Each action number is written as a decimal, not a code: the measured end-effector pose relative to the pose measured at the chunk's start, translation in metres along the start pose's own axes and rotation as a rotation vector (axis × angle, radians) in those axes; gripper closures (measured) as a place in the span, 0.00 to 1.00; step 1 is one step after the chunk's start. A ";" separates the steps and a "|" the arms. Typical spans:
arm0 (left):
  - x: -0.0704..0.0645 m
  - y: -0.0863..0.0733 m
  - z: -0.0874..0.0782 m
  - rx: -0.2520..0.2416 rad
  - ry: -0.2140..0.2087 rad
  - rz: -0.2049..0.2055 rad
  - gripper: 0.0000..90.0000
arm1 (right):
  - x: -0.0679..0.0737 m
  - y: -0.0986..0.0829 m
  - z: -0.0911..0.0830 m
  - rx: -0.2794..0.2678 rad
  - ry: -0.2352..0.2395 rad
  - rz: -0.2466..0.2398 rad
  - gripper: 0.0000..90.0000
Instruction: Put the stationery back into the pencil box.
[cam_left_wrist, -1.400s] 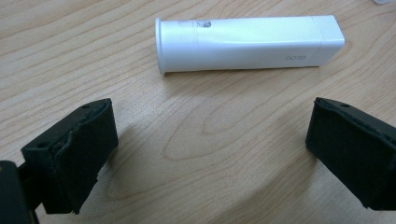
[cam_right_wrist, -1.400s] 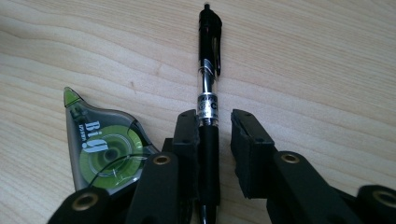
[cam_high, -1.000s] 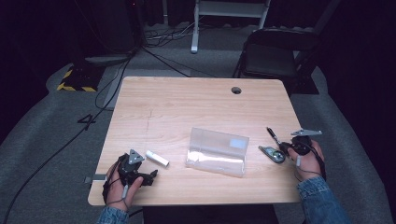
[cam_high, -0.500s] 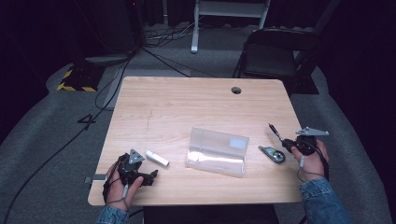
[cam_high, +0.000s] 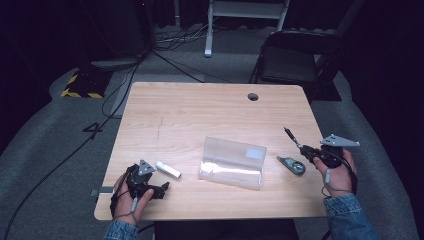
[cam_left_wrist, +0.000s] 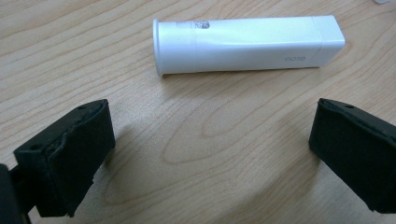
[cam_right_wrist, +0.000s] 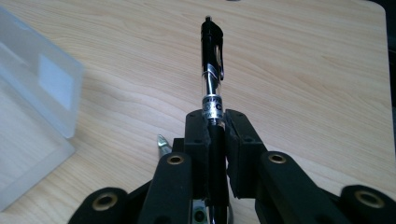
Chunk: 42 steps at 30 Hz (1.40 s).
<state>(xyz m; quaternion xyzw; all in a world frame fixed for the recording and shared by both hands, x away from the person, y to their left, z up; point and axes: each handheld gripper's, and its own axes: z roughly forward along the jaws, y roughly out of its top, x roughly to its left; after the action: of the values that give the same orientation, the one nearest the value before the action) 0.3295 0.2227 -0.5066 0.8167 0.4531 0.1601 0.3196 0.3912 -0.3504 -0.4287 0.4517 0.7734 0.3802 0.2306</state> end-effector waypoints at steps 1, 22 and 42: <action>0.000 0.000 0.000 0.000 0.000 0.000 0.01 | 0.003 0.002 -0.001 -0.006 0.008 -0.010 0.89; 0.000 0.000 0.000 0.001 0.000 0.002 0.00 | 0.054 0.039 -0.004 -0.049 0.177 -0.117 0.89; 0.000 0.000 0.000 -0.001 0.000 0.002 0.00 | 0.097 0.066 0.010 -0.047 0.319 -0.170 0.89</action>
<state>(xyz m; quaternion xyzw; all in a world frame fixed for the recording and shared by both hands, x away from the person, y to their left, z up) 0.3298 0.2226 -0.5066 0.8171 0.4521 0.1607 0.3196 0.3857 -0.2420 -0.3838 0.3132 0.8265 0.4442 0.1467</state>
